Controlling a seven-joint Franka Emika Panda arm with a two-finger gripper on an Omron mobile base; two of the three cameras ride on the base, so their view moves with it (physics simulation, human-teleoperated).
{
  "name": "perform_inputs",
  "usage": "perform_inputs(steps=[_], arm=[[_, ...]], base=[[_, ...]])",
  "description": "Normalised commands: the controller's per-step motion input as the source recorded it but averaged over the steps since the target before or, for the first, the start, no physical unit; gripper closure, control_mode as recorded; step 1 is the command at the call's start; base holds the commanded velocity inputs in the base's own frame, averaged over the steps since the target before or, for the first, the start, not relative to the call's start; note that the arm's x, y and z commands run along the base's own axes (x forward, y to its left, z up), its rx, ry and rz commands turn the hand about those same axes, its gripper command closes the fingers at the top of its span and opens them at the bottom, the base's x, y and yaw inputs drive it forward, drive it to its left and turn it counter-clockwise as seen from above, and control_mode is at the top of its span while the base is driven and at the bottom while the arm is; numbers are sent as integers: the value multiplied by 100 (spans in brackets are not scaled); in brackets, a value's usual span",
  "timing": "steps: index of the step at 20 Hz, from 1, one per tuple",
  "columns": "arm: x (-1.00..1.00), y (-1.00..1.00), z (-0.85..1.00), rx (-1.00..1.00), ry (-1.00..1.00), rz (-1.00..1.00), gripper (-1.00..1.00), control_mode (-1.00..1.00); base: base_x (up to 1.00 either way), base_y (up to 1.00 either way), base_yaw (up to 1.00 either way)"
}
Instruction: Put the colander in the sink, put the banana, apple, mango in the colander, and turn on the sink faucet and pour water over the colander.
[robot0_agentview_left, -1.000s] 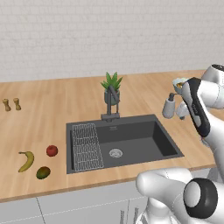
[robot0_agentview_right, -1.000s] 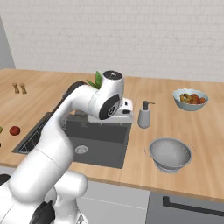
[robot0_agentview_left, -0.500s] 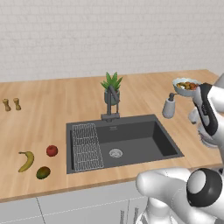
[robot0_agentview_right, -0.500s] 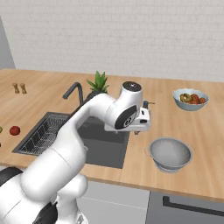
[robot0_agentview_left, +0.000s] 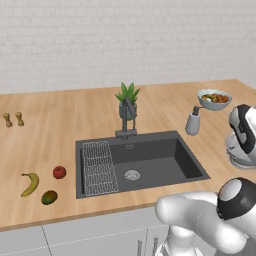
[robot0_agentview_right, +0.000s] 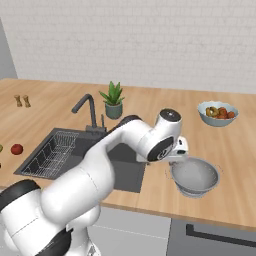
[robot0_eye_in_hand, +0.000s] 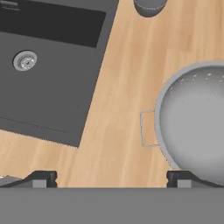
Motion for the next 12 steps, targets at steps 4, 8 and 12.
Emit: perform_inputs(steps=[4, 8, 12], arm=[[19, -47, -39, 0, 0, 0, -100, -100], [13, -50, -43, 0, 1, 0, -100, -100], [15, -44, -41, 0, 3, 0, -100, -100]], base=[[0, 0, 0], [0, 0, 0], [0, 0, 0]])
